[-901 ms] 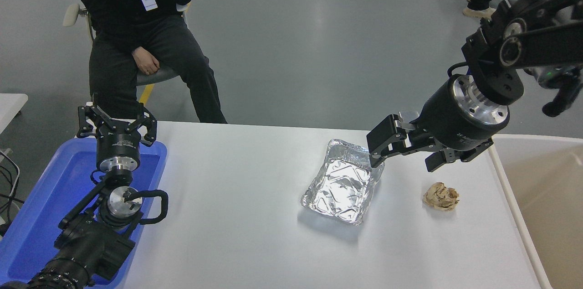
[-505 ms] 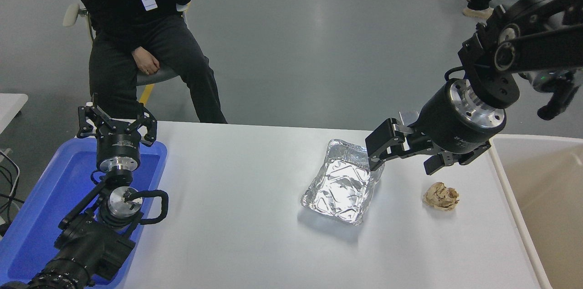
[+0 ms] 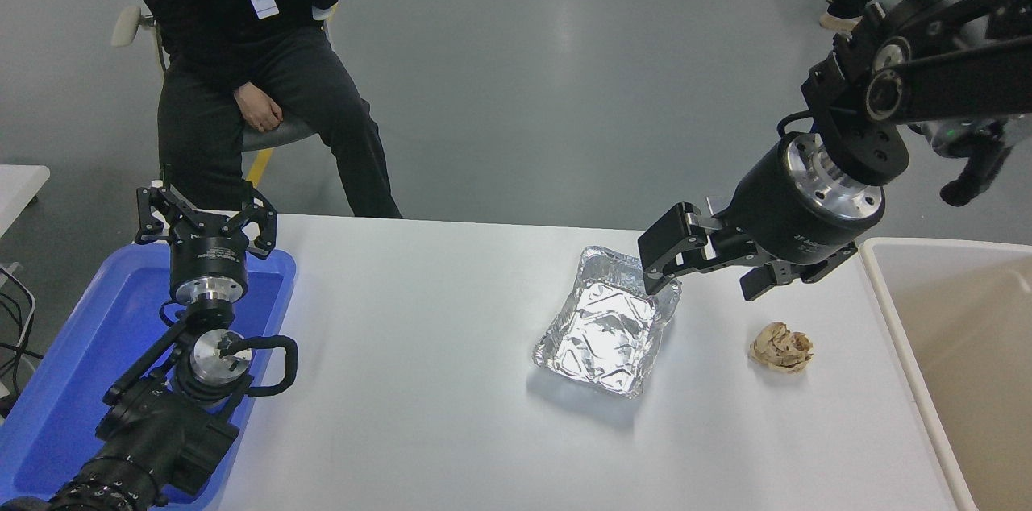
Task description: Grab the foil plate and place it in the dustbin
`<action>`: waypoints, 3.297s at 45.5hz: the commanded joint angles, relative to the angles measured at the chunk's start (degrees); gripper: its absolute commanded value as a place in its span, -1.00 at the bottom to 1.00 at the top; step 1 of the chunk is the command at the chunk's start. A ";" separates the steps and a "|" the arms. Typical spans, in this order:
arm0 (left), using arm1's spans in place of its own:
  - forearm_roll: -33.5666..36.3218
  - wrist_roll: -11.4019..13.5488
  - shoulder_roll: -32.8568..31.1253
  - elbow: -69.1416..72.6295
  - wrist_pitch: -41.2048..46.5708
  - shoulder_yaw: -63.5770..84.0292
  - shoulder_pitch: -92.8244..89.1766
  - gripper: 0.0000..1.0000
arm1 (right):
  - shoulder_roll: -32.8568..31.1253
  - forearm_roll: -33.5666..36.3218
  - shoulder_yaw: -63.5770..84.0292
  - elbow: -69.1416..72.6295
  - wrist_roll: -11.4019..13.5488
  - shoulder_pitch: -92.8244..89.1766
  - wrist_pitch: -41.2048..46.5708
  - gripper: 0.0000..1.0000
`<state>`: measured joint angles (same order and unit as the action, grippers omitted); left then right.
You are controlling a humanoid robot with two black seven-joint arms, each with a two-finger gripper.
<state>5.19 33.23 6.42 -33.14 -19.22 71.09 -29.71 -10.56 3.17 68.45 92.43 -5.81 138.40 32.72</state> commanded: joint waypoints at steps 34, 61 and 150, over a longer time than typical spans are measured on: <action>0.00 0.00 0.00 0.00 -0.03 0.01 0.01 0.98 | 7.48 -0.62 -1.83 -24.83 0.62 -36.88 -15.22 1.00; 0.00 0.00 0.00 0.00 -0.03 0.01 0.09 0.98 | 10.56 -0.88 -1.74 -43.47 1.15 -56.48 -20.86 1.00; 0.00 0.00 0.00 0.00 -0.03 -0.07 0.09 0.98 | 10.56 -0.53 -6.40 -55.25 2.56 -69.14 -21.12 0.60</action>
<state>5.23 33.22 6.42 -33.13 -19.24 71.02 -29.71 0.00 2.64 63.49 37.29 -3.18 69.63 11.60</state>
